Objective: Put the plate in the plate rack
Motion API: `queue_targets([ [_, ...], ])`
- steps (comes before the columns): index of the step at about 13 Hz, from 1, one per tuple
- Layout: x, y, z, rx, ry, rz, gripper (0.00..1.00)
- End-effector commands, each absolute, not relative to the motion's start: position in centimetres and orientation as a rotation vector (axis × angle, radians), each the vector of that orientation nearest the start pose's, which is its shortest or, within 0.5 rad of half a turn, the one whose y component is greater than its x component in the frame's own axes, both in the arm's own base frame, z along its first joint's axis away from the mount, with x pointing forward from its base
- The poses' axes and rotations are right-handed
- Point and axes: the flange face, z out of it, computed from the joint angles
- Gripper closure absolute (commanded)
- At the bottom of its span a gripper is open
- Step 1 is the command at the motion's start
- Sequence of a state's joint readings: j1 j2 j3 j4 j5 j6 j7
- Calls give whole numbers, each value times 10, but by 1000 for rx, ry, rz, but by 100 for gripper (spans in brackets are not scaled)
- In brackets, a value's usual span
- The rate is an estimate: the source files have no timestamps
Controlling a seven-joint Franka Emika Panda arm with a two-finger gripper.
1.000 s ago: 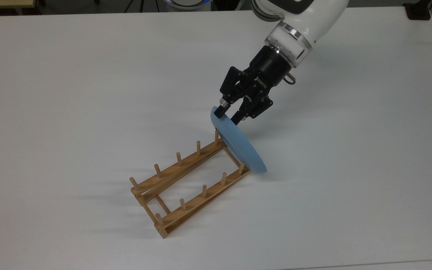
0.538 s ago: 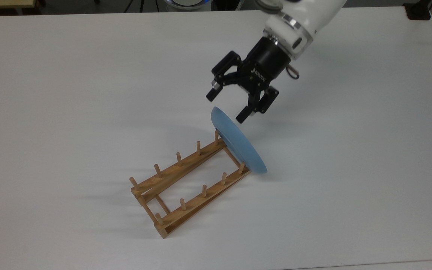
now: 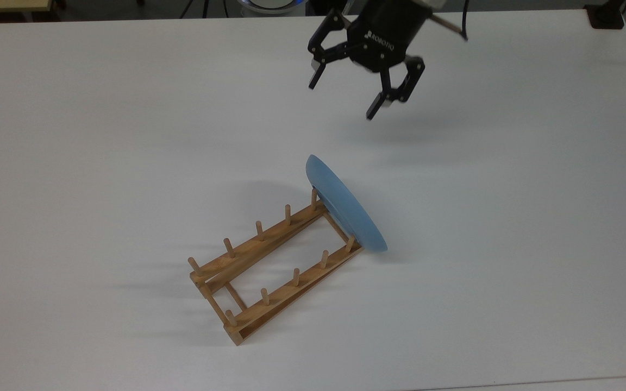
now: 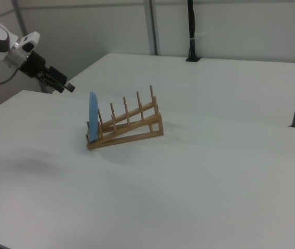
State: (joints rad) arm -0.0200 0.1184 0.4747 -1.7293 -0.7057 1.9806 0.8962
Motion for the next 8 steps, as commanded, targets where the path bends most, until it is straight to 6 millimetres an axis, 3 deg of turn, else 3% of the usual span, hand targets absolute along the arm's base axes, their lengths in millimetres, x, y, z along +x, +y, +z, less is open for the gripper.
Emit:
queue_targets([
  [1, 561, 185, 563, -3228, 451, -508, 0],
  [2, 559, 171, 574, -3163, 499, -461, 0],
  [4, 552, 124, 592, -3037, 627, -286, 0],
  [6, 548, 91, 605, -2961, 690, -230, 0],
  [8, 547, 57, 607, -2928, 728, -188, 0],
])
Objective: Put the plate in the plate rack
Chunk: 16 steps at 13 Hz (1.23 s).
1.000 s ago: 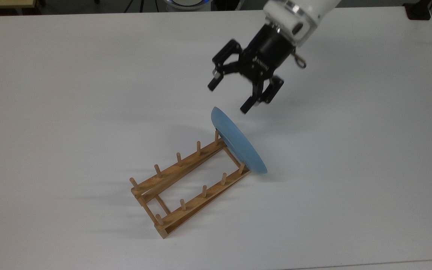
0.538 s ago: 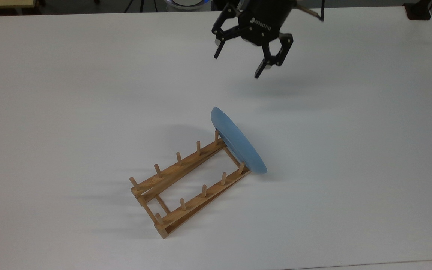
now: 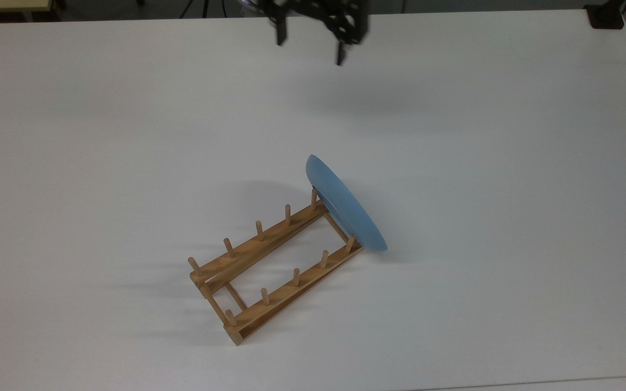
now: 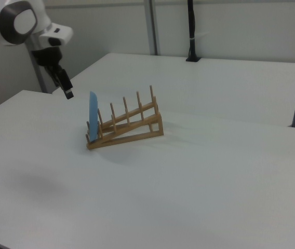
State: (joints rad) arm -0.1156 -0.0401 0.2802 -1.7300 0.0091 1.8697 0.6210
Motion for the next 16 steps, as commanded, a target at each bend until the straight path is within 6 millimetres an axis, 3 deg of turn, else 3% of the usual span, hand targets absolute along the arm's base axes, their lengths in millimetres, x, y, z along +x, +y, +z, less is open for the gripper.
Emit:
queue_targets([
  [1, 545, 46, 612, -2937, 694, -200, 0],
  [5, 542, 2, 621, -3024, 258, -257, 0],
  [7, 542, -8, 619, -3047, 56, -265, 0],
  [10, 542, -22, 620, -3052, 10, -273, 0],
  [16, 544, -9, 616, -3050, 31, -252, 0],
])
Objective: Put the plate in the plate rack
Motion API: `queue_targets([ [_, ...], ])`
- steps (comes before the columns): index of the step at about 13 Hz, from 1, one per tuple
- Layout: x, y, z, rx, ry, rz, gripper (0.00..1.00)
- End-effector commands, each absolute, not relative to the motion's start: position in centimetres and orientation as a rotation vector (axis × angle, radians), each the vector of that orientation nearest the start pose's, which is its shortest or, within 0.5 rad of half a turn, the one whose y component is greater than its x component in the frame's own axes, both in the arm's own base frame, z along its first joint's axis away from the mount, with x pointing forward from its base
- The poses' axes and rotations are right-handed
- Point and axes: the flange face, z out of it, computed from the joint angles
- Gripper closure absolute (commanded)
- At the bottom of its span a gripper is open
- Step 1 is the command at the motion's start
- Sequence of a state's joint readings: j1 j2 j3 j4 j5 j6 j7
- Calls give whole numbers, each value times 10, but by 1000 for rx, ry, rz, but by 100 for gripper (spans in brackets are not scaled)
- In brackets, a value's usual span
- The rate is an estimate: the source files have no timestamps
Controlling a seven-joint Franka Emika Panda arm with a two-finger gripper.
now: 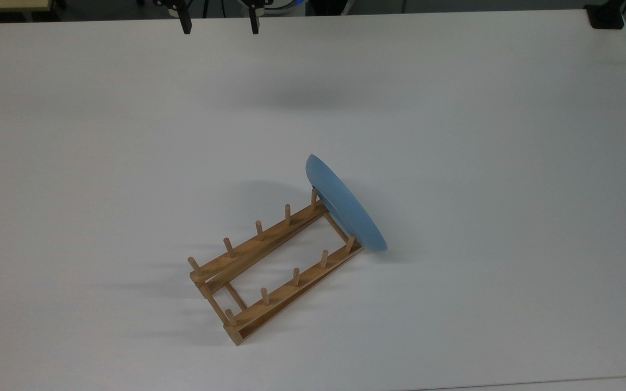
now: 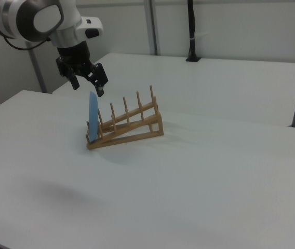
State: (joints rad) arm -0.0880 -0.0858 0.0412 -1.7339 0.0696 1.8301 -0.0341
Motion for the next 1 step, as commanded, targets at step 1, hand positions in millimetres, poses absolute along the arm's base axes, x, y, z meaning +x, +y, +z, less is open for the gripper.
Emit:
queue_targets([
  [1, 544, -7, 616, -3048, 50, -251, 0],
])
